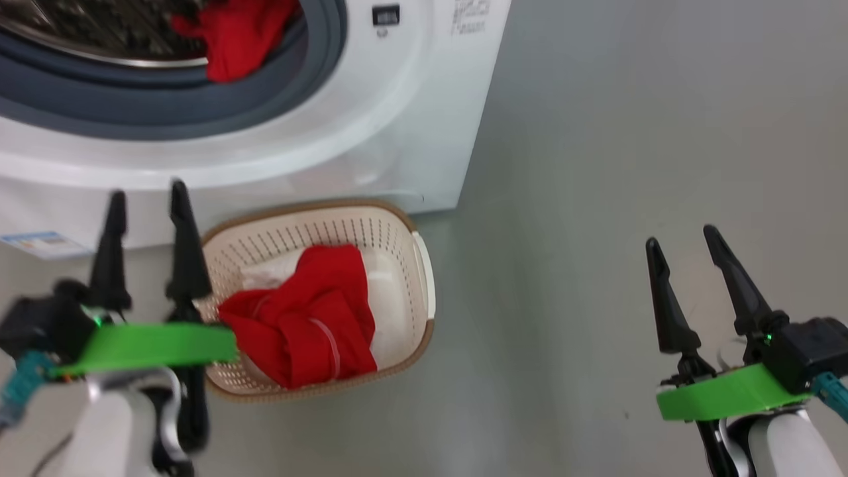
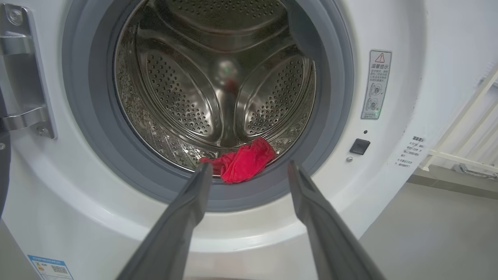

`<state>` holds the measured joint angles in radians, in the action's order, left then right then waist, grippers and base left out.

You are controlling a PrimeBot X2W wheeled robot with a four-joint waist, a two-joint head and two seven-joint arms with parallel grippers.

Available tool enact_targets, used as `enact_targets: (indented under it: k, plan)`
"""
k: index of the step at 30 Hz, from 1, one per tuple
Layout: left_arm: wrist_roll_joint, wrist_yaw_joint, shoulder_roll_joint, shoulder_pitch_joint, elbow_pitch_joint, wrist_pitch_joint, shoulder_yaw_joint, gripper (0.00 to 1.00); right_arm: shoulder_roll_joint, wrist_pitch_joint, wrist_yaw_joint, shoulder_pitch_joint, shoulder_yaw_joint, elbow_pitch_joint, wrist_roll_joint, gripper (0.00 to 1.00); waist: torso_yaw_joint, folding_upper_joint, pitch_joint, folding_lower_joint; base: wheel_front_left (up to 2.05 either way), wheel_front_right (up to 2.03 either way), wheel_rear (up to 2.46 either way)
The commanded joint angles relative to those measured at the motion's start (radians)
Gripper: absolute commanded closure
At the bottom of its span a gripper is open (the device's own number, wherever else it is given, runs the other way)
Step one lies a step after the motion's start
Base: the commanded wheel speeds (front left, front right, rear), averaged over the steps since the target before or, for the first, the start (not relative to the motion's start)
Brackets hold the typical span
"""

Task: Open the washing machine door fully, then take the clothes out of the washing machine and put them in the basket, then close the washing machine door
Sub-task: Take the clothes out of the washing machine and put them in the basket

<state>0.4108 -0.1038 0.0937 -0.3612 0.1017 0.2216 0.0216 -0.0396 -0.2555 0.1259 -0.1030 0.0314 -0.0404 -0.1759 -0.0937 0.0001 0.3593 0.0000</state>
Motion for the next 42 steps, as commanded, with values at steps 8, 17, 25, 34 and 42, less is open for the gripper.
enact_targets:
  k: [8,17,25,34,42]
  plan:
    - [-0.002,0.018,0.080,-0.216,0.067,-0.002,-0.044,0.00,-0.011,-0.006,0.005,-0.099,-0.046,0.039,-0.025,0.00,-0.010,-0.0001,0.165,0.0000,0.00,0.00,0.00]
    - [0.002,0.045,0.103,-0.401,0.189,0.000,-0.032,0.00,-0.011,-0.006,0.005,-0.126,-0.065,0.041,-0.026,0.00,0.003,-0.0001,0.223,0.0000,0.00,0.00,0.00]
    - [0.013,0.074,0.122,-0.571,0.349,0.008,-0.028,0.00,-0.011,-0.006,0.005,-0.137,-0.074,0.044,-0.018,0.00,0.002,-0.0001,0.256,0.0000,0.00,0.00,0.00]
    - [0.029,0.110,0.135,-0.775,0.559,0.010,-0.019,0.00,-0.011,-0.006,0.005,-0.142,-0.091,0.031,-0.019,0.00,-0.016,-0.0001,0.271,0.0000,0.00,0.00,0.00]
    - [0.085,0.169,0.128,-0.925,0.763,-0.030,-0.023,0.00,-0.011,-0.006,0.005,-0.141,-0.115,0.019,-0.021,0.00,-0.038,-0.0001,0.264,0.0000,0.00,0.00,0.00]
